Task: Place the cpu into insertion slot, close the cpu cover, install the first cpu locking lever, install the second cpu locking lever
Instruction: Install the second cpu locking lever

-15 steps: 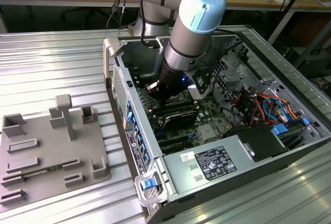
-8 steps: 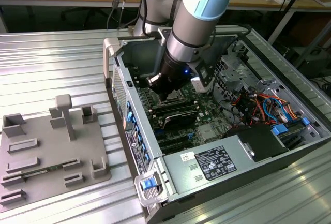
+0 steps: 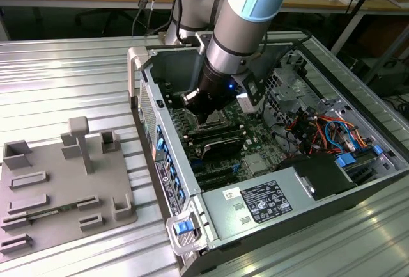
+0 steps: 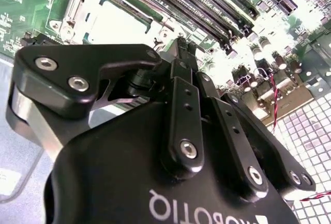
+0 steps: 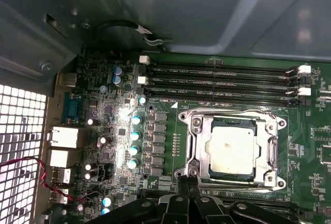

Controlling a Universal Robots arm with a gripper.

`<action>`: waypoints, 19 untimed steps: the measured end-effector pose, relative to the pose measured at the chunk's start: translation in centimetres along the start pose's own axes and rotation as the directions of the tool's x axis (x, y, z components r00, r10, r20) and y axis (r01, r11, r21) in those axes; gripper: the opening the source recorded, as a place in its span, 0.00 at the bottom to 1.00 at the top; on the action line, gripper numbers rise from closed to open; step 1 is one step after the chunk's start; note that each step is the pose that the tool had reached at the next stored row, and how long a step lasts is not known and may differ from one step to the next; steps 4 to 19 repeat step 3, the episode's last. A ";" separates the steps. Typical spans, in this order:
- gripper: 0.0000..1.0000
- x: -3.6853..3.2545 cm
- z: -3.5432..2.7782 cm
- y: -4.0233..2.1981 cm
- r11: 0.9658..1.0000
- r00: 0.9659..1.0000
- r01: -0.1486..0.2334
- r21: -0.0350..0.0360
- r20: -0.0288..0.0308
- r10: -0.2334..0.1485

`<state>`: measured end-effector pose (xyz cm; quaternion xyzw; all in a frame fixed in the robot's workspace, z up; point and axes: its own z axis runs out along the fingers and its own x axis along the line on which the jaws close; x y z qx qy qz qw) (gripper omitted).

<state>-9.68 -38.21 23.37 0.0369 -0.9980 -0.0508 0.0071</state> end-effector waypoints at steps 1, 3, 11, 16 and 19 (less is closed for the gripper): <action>0.11 0.00 0.00 0.00 1.000 1.000 0.000 0.000 0.000 0.000; 0.11 0.00 0.00 0.00 1.000 1.000 0.000 0.000 0.000 0.000; 0.11 0.00 0.00 0.00 1.000 1.000 0.000 0.000 0.000 0.000; 0.11 0.00 0.00 0.00 1.000 1.000 0.000 0.000 0.000 0.000; 0.11 0.00 0.00 0.00 1.000 1.000 0.000 0.000 0.000 0.000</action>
